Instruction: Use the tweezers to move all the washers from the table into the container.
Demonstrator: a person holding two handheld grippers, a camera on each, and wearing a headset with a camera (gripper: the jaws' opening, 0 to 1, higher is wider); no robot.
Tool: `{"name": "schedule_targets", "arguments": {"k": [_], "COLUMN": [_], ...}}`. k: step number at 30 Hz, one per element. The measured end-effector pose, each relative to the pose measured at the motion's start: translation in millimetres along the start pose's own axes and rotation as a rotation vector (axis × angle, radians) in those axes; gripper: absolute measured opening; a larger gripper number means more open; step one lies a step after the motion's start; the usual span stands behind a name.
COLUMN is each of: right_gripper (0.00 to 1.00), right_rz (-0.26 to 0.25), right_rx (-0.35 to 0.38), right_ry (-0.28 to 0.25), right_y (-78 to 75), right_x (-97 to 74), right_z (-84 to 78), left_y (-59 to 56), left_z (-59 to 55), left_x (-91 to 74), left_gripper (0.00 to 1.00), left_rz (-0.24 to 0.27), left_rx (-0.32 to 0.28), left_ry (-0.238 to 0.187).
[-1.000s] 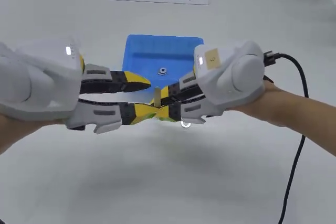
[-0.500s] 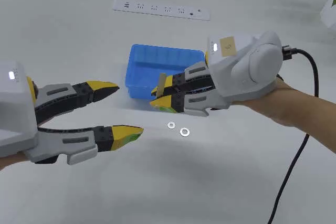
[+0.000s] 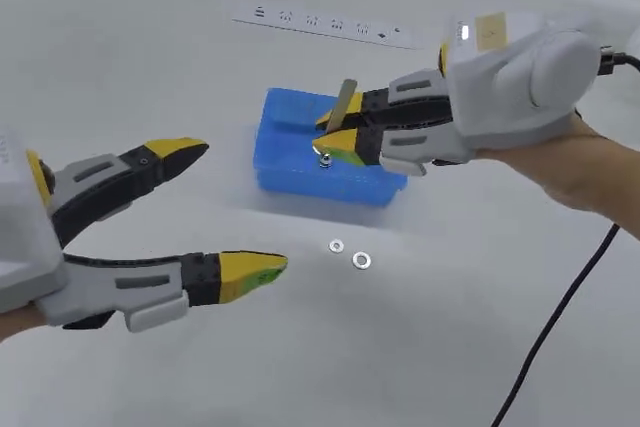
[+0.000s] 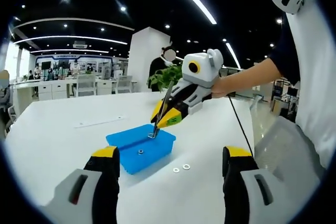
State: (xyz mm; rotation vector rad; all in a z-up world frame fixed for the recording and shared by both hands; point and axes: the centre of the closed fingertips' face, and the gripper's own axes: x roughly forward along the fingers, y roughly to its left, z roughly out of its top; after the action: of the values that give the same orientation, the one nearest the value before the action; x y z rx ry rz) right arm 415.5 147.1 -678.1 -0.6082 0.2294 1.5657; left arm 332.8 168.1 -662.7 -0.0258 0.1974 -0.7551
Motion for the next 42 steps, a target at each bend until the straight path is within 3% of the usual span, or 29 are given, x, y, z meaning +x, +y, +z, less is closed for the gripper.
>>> {"name": "schedule_targets", "arguments": {"k": [4,8,14,18,22,28,36,42], "right_gripper": [0.09,0.09,0.09,0.1,0.1,0.1,0.1,0.09], "right_rz": [-0.025,-0.038,-0.027,-0.028,-0.027,-0.029,-0.035,-0.04], "right_rx": [-0.014,0.007,0.035,0.064,0.079,0.103,0.103,0.101], "right_ry": [0.024,0.05,0.074,0.081,0.089,0.083,0.08,0.07], "right_y": [-14.0,-24.8,-29.2,-30.7,-30.5,-30.1,-33.1,-32.5], "right_x": [8.5,19.6,30.9,35.4,38.1,38.6,37.9,32.2], "right_z": [-12.9,-31.4,-49.3,-59.5,-67.8,-70.8,-68.7,-61.0], "left_y": [2.2,-5.1,-13.3,-10.3,2.3,12.8,-0.2,-0.8], "left_z": [0.9,-6.6,-18.8,-20.4,-22.4,-17.5,-22.3,-21.8], "left_x": [1.0,6.6,9.7,7.7,2.8,-1.6,4.8,4.6], "left_gripper": [0.99,0.99,0.99,0.99,0.99,0.99,0.99,0.99], "left_rz": [0.007,0.008,0.003,0.012,0.035,0.061,0.035,0.032], "left_rx": [-0.019,-0.035,-0.07,-0.07,-0.053,-0.052,-0.061,-0.064], "left_ry": [-0.014,-0.011,0.016,0.036,0.061,0.052,0.058,0.054]}}
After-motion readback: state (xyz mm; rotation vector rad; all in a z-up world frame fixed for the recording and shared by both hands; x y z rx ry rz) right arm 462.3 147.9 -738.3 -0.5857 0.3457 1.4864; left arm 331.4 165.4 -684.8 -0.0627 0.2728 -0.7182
